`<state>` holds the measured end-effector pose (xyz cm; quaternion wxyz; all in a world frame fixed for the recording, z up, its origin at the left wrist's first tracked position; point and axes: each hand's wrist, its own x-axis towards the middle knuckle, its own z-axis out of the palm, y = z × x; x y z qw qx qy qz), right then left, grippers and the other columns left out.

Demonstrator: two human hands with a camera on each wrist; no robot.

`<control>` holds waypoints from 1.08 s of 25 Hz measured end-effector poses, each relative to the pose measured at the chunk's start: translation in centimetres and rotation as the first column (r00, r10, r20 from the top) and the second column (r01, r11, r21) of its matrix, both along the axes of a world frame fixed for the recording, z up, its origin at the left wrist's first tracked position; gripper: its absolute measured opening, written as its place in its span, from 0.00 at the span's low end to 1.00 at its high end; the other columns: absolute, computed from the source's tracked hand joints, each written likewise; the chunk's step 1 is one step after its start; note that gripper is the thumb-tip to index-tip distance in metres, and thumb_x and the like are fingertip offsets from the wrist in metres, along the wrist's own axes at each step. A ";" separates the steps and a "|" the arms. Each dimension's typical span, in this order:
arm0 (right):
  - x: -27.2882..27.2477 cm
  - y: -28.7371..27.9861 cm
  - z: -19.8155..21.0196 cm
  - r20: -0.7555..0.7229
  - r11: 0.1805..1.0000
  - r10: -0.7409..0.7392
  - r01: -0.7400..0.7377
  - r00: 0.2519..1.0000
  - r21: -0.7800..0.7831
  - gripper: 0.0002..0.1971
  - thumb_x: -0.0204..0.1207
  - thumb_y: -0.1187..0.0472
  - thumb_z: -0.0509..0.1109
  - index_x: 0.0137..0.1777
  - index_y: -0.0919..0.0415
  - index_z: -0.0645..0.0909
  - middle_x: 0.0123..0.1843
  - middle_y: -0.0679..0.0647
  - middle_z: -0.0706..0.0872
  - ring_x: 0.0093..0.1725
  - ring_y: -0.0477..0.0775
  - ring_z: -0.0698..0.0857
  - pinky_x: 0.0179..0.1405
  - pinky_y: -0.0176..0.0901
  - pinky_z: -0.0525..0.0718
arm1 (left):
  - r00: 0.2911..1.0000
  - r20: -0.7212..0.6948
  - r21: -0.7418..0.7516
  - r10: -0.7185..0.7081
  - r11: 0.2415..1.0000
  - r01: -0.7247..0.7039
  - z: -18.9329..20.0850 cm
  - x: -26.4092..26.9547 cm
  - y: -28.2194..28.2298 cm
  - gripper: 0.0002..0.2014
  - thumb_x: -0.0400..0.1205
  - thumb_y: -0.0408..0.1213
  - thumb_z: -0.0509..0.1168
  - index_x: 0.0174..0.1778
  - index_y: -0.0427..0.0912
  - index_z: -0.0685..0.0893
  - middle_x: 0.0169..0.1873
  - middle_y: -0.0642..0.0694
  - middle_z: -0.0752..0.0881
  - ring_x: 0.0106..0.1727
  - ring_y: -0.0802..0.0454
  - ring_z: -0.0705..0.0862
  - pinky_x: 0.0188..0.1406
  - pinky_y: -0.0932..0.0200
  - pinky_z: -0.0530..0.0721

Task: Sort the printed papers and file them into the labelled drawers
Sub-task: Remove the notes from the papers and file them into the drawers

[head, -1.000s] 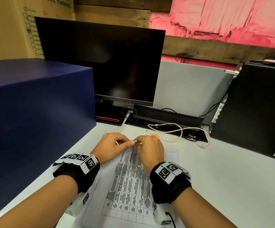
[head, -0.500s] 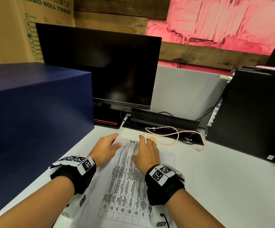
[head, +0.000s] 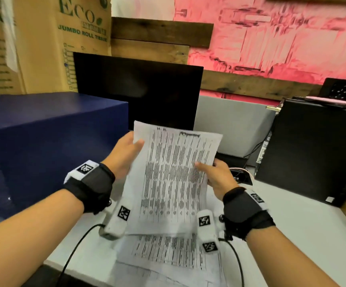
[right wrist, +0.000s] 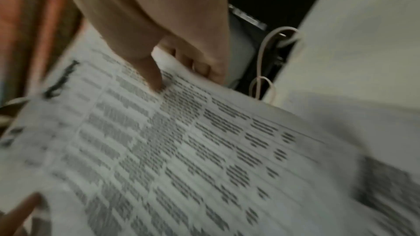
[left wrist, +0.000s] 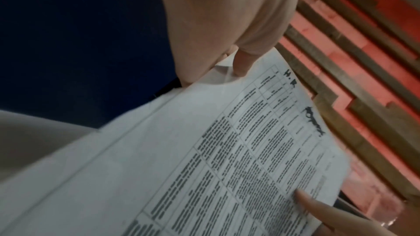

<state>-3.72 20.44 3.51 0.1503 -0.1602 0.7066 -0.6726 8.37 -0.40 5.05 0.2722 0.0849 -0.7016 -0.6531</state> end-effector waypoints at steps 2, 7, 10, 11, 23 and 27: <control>1.0 0.5 2.0 -0.128 0.995 -0.005 -0.007 0.992 -0.096 0.15 0.82 0.67 0.67 0.68 0.64 0.79 0.62 0.51 0.85 0.57 0.49 0.85 0.58 0.43 0.83 | 0.996 -0.083 0.030 -0.015 0.999 0.017 1.6 0.6 0.6 0.14 0.88 0.34 0.57 0.68 0.43 0.79 0.59 0.47 0.88 0.56 0.51 0.88 0.48 0.58 0.87; 2.7 0.2 1.2 -0.223 0.982 -0.102 0.063 0.969 -0.177 0.13 0.84 0.65 0.64 0.67 0.59 0.79 0.61 0.49 0.85 0.60 0.49 0.83 0.63 0.46 0.80 | 0.988 0.147 -0.065 -0.056 0.996 0.066 -1.9 2.9 0.3 0.18 0.86 0.38 0.60 0.73 0.44 0.76 0.65 0.49 0.85 0.65 0.50 0.84 0.67 0.46 0.80; 3.8 -0.1 -1.2 -0.194 0.990 -0.055 0.028 0.980 -0.140 0.12 0.83 0.66 0.64 0.64 0.58 0.80 0.63 0.52 0.85 0.58 0.47 0.84 0.59 0.42 0.81 | 0.959 0.283 -0.160 0.000 0.986 0.047 -5.1 5.1 -0.2 0.13 0.86 0.37 0.61 0.65 0.41 0.81 0.60 0.46 0.86 0.62 0.49 0.84 0.68 0.43 0.80; 4.1 -0.3 -1.3 -0.209 0.989 -0.042 0.011 0.977 -0.145 0.11 0.83 0.67 0.64 0.62 0.58 0.80 0.62 0.53 0.85 0.56 0.45 0.84 0.54 0.38 0.81 | 0.960 0.275 -0.183 0.056 0.983 -0.005 -5.5 5.7 -0.8 0.11 0.86 0.38 0.62 0.61 0.40 0.83 0.57 0.47 0.87 0.59 0.50 0.85 0.67 0.42 0.81; 13.3 -10.1 1.2 -0.088 0.763 0.585 -0.584 0.806 -0.277 0.18 0.83 0.54 0.62 0.70 0.58 0.77 0.66 0.51 0.86 0.65 0.54 0.85 0.66 0.59 0.82 | 0.651 -0.396 -0.410 0.648 0.509 -0.757 2.3 19.7 -3.8 0.14 0.90 0.37 0.52 0.37 0.41 0.68 0.29 0.52 0.68 0.30 0.58 0.63 0.28 0.65 0.63; 17.1 -12.9 0.7 -0.209 0.704 0.692 -0.710 0.691 -0.017 0.12 0.85 0.64 0.62 0.66 0.56 0.79 0.59 0.51 0.89 0.56 0.51 0.89 0.49 0.46 0.89 | 0.560 -0.227 -0.364 0.797 0.464 -0.807 -0.8 24.4 -8.0 0.14 0.90 0.39 0.51 0.43 0.35 0.74 0.36 0.45 0.79 0.38 0.47 0.73 0.38 0.53 0.68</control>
